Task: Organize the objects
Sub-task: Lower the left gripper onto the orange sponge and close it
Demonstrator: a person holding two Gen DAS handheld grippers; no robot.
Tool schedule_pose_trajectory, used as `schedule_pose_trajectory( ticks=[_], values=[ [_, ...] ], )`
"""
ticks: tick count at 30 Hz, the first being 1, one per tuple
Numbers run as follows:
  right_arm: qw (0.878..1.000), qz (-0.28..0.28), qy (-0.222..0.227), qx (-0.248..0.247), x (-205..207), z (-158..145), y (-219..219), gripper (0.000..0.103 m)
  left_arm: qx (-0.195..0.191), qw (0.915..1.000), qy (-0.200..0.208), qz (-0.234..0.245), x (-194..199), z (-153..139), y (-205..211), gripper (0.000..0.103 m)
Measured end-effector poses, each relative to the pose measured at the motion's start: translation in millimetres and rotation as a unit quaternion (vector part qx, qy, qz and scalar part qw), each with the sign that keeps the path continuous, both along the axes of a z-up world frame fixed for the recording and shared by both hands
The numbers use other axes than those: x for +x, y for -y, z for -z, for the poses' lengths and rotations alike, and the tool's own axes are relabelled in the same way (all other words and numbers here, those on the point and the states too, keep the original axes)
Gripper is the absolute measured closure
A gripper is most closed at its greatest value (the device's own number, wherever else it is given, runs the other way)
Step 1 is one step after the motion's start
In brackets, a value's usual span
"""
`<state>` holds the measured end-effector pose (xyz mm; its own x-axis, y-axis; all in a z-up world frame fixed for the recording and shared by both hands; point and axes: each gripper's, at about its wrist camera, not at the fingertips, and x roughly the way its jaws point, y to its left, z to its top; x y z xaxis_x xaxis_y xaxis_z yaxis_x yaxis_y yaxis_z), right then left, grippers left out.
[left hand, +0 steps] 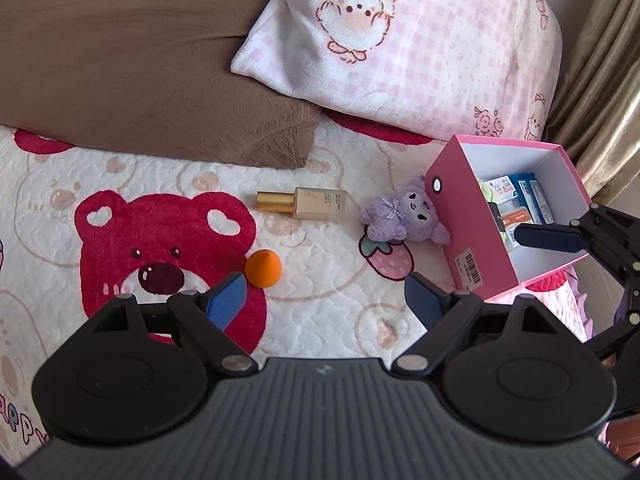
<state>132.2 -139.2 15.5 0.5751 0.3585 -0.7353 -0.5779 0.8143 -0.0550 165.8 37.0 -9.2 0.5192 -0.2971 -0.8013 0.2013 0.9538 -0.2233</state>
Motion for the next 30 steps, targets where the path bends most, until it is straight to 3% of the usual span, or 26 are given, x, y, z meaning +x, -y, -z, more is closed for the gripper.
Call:
schedule_pose_trajectory(
  ticks=[8,13,20,22,24,30],
  values=[
    [0.999,-0.009,-0.02,0.04,22,58,-23,0.014,-0.016,0.9996,0.017,-0.014,22,49,-17,0.017],
    [0.997,-0.016,-0.035,0.073,39,91,-35,0.014,-0.014,0.9999,0.001,0.0,37,79,-19,0.017],
    [0.996,-0.021,-0.019,0.085,60,136,-55,0.014,-0.04,0.9991,-0.004,0.011,56,117,-26,0.021],
    [0.996,-0.026,-0.024,0.076,66,146,-60,0.014,-0.045,0.9989,-0.003,0.014,59,126,-28,0.024],
    [0.997,-0.032,-0.029,0.069,72,155,-65,0.015,-0.053,0.9985,-0.01,0.014,61,134,-30,0.038],
    [0.997,-0.036,-0.029,0.069,85,173,-77,0.023,-0.088,0.996,-0.014,-0.002,68,148,-42,0.058]
  ],
)
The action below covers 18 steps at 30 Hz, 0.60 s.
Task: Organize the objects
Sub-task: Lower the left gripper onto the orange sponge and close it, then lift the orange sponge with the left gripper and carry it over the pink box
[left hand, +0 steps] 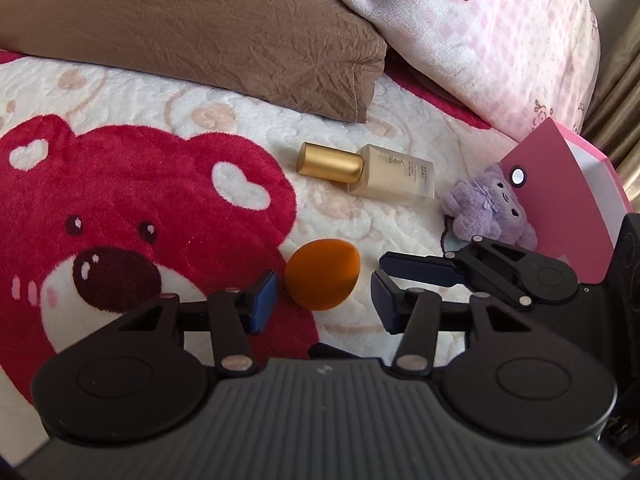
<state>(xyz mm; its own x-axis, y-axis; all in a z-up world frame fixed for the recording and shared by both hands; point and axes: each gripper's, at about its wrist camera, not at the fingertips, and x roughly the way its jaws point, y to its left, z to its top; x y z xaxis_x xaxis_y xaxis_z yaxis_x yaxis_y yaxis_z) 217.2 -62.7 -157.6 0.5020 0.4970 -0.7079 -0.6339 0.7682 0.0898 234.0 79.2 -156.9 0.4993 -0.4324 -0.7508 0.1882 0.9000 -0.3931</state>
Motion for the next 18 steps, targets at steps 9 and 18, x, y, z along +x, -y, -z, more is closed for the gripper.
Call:
schedule_pose_trajectory(
  ticks=[9,18],
  values=[
    [1.0,-0.002,0.012,0.003,0,2,-8,0.067,-0.013,0.9999,0.006,0.004,-5,-8,2,0.067],
    [1.0,0.022,0.001,-0.005,-23,-19,4,0.068,-0.005,0.9996,0.006,0.029,-26,-29,21,0.067]
  ],
)
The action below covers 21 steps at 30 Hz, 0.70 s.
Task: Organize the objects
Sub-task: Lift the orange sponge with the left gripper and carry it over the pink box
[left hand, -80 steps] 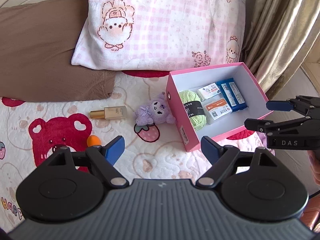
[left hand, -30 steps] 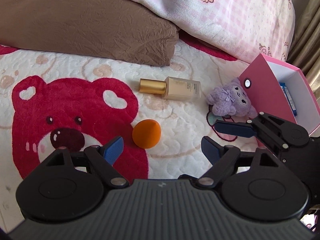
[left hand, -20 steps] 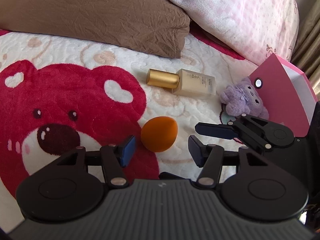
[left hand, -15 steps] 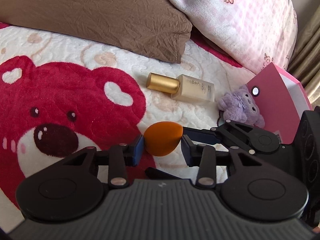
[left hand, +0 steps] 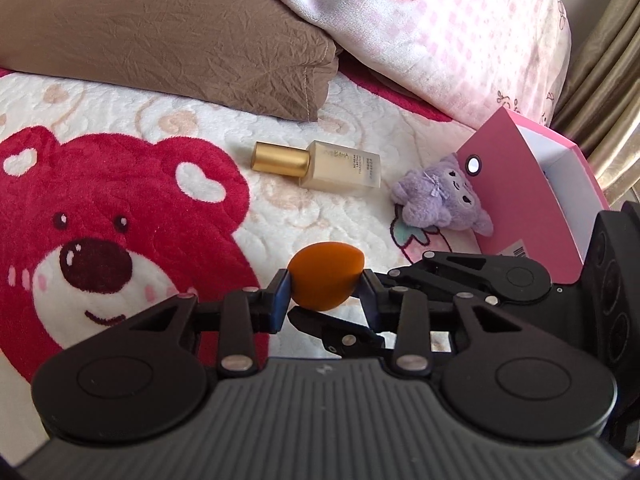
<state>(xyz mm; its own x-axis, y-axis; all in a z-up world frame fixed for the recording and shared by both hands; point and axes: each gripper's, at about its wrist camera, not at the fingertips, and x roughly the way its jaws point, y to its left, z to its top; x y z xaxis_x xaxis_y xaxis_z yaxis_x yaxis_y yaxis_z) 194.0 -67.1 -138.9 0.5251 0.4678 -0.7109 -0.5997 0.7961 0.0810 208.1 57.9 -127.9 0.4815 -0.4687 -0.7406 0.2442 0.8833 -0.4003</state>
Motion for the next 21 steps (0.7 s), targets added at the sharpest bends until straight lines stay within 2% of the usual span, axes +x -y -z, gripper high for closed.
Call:
schedule_pose_trajectory(
  ticks=[4,7,11,17,21],
  values=[
    [1.0,0.013,-0.014,-0.001,-11,-9,11,0.068,0.008,0.9999,-0.008,0.01,-12,-7,15,0.067],
    [0.999,0.025,-0.047,-0.008,-18,-13,20,0.068,0.014,0.9993,-0.031,0.017,-21,-9,29,0.068],
    [0.996,0.043,-0.072,-0.001,-33,-22,38,0.068,0.027,0.9987,-0.029,0.032,-39,-21,49,0.068],
    [0.996,0.058,-0.073,-0.011,-60,-49,62,0.068,0.035,0.9977,-0.026,0.052,-62,-49,76,0.068],
    [0.995,0.073,-0.073,-0.014,-74,-73,75,0.068,0.03,0.9976,-0.009,0.062,-79,-72,88,0.068]
  ],
)
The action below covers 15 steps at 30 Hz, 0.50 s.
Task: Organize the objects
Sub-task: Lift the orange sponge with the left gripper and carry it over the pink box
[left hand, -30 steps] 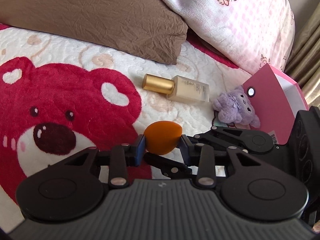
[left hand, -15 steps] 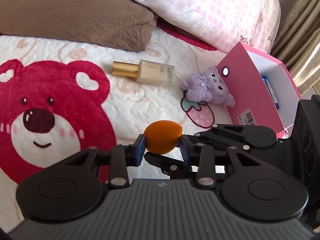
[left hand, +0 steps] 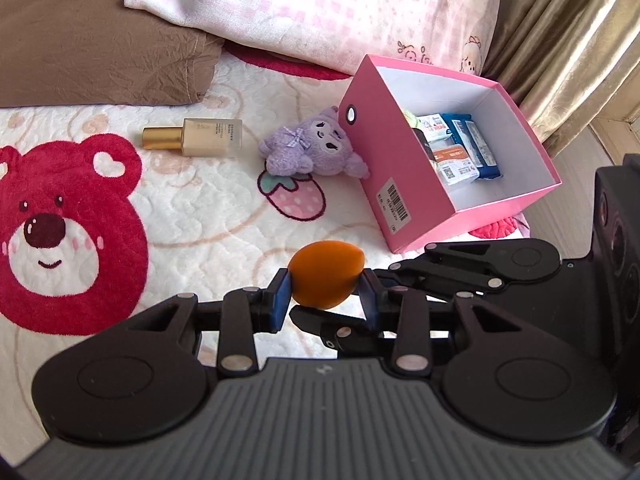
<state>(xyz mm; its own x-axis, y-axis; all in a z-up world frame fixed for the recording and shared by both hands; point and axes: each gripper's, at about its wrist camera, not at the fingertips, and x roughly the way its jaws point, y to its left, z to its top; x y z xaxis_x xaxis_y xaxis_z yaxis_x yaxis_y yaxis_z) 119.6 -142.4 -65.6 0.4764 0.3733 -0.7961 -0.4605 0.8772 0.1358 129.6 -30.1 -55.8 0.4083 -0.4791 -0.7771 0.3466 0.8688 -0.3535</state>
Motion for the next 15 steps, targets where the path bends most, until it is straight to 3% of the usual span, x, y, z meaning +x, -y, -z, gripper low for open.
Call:
schedule_pose_trajectory(
  ticks=[15],
  values=[
    [0.999,0.014,0.034,-0.036,-45,-56,38,0.068,-0.022,0.9992,0.024,0.025,-40,-53,38,0.068]
  ],
)
